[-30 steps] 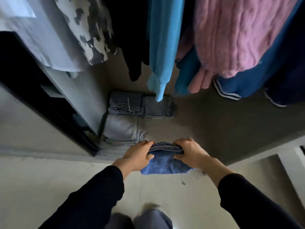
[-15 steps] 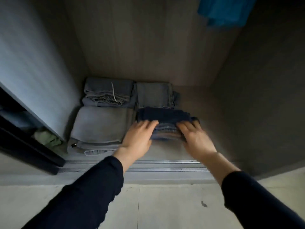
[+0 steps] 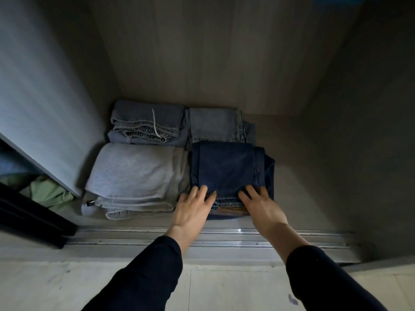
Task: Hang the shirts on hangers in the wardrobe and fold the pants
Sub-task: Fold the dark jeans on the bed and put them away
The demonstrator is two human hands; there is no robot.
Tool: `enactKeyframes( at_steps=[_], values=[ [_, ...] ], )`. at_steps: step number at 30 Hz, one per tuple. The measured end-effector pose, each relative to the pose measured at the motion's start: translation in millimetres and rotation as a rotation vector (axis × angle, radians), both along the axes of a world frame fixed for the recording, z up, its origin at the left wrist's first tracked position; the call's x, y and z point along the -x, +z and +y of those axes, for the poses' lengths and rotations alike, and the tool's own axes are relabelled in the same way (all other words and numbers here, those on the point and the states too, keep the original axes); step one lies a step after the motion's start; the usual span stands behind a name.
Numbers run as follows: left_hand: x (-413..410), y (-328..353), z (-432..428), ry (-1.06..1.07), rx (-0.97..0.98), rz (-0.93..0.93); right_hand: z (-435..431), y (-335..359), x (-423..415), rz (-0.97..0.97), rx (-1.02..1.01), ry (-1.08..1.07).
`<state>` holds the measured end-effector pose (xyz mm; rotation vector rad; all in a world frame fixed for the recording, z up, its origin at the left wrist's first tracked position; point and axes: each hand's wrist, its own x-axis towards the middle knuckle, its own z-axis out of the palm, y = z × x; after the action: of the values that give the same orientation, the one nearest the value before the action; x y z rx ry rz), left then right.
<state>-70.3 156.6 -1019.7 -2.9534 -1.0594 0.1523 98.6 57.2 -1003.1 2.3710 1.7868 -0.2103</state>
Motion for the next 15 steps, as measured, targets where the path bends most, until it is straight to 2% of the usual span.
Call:
enactKeyframes(
  at_steps=[4,8,11,15],
  values=[
    [1,-4,-4,0.037,0.077,-0.036,3,0,-1,0.016,0.065,-0.012],
    [24,12,-8,0.069,0.389,-0.112,-9,21,7,0.161,0.226,-0.062],
    [51,55,-11,0.115,0.49,-0.124,-14,65,27,0.161,0.247,-0.037],
    [102,148,-24,0.32,0.455,-0.342,-15,162,76,0.251,0.145,0.05]
  ],
)
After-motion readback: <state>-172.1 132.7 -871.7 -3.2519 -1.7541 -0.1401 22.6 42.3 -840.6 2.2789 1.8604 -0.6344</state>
